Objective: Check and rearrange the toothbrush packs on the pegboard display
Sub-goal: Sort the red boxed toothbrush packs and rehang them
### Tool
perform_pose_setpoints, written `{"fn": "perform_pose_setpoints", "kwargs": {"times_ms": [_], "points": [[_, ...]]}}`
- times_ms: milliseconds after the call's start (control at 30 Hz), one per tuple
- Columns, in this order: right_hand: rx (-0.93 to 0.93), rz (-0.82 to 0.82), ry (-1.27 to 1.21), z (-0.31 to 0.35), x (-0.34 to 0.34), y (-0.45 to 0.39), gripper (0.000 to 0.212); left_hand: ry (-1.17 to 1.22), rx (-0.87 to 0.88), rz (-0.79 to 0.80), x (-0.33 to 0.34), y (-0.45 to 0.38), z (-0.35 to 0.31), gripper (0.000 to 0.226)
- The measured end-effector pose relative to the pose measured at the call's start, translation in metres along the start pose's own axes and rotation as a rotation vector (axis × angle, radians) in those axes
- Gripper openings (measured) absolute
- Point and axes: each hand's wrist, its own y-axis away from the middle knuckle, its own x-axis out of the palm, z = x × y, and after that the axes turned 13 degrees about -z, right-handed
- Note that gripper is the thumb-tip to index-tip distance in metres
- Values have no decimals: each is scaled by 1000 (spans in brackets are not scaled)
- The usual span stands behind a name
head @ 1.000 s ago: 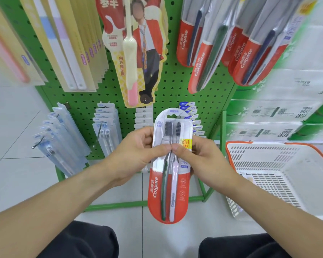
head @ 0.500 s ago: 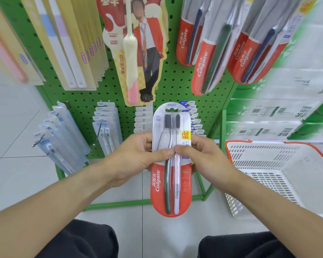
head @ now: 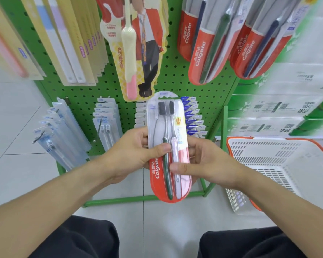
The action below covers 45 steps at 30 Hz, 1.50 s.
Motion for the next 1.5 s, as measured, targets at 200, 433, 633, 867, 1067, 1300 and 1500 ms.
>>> {"fn": "perform_pose_setpoints", "kwargs": {"times_ms": [200, 433, 633, 867, 1067, 1300, 1500], "points": [[15, -39, 20, 0, 2, 1, 42, -44, -76, 75, -7, 1, 1, 47], [40, 40, 69, 5, 0, 3, 54, -91, -55, 87, -10, 4, 8, 54], [25, -59, 96, 4, 4, 2, 53, -154, -67, 216, -10, 6, 6, 56], [-18, -39, 166, 7, 4, 3, 65, -202, -57, 164, -3, 7, 13, 49], [-7, -72, 156, 3, 8, 1, 67, -216, -53, 194, -5, 7, 12, 60], [62, 57, 158, 4, 1, 2, 67, -204, -93, 247, -8, 9, 13, 70], [36, 62, 132, 4, -2, 2, 58, -427, -76, 63, -7, 11, 6, 72]]}}
